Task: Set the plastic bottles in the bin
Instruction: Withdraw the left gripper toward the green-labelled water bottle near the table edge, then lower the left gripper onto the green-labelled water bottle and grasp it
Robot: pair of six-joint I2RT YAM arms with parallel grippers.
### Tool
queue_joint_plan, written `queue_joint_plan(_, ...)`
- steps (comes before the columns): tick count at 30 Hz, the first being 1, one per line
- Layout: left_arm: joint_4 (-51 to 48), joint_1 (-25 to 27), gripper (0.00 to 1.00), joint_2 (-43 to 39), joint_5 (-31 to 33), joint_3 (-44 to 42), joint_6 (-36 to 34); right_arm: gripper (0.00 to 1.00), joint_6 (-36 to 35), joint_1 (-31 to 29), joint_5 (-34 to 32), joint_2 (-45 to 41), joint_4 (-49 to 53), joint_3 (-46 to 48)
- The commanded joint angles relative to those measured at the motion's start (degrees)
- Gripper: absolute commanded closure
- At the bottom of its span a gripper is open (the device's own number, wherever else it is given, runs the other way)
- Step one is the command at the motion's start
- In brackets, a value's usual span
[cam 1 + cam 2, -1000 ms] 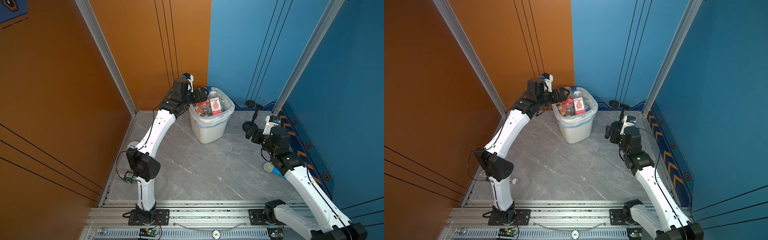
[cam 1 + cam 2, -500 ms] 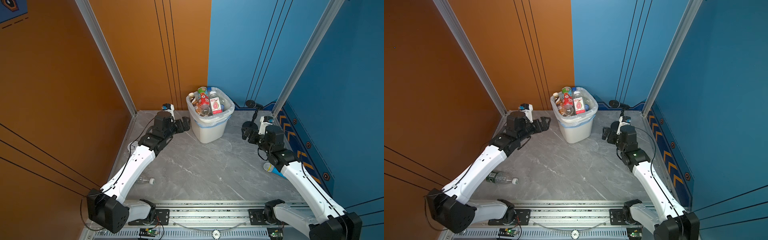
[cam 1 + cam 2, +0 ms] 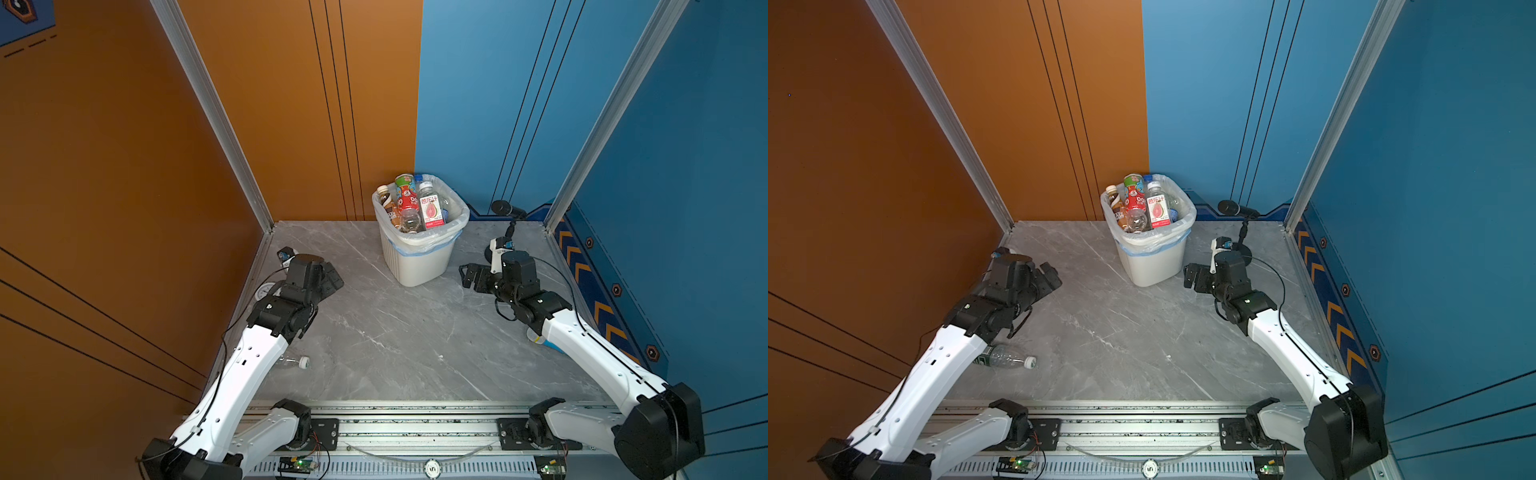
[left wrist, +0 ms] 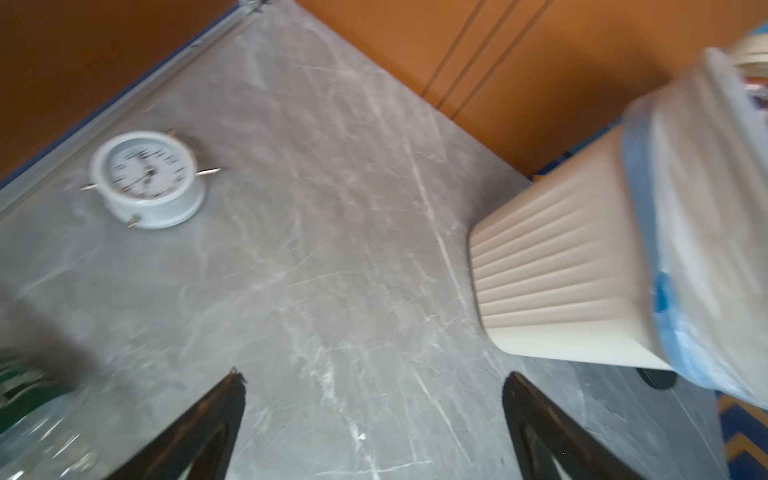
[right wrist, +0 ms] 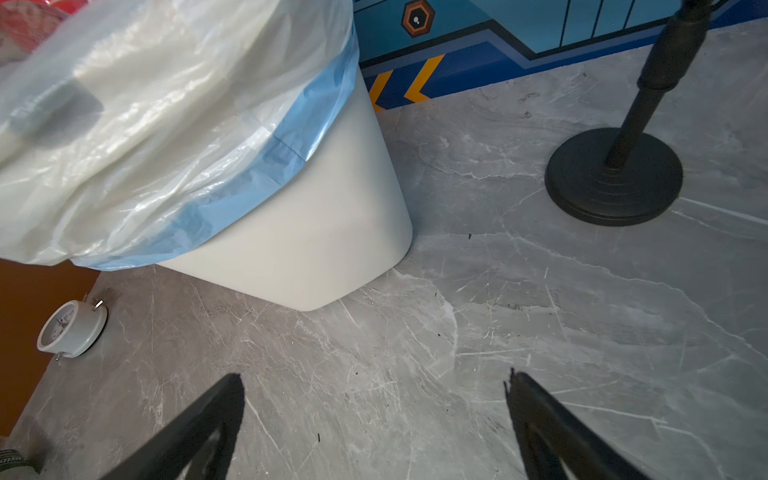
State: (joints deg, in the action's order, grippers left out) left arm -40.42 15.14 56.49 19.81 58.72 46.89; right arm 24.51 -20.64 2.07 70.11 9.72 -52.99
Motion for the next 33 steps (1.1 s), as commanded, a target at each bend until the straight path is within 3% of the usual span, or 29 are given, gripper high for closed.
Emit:
queue_joint_plan(1,-10.9,-7.1,0.02,-4.6,2.7,-4.9,5.7,0.0,1.1,-0.4,2.1,1.2,-2.7,-1.9)
queue_joint_plan(6,-14.4,-19.4,0.02,-12.2,-2.0,-11.4,7.6,0.0,1.6,-0.4,3.5,2.7,-4.3,-2.1)
queue_joint_plan(15,-15.9,-32.8,0.02,-15.2,-5.9,-20.2,8.9,0.0,2.3,0.1,6.0,4.6,-5.5,-2.4)
queue_joint_plan(22,-11.6,-39.2,0.02,-12.4,-8.2,-23.9,6.0,0.0,2.6,0.3,6.9,5.0,-5.7,-2.2)
queue_joint_plan(33,-1.5,-43.4,0.02,-5.8,-11.1,-26.7,3.9,0.0,3.5,0.4,7.6,5.9,-4.9,-3.2)
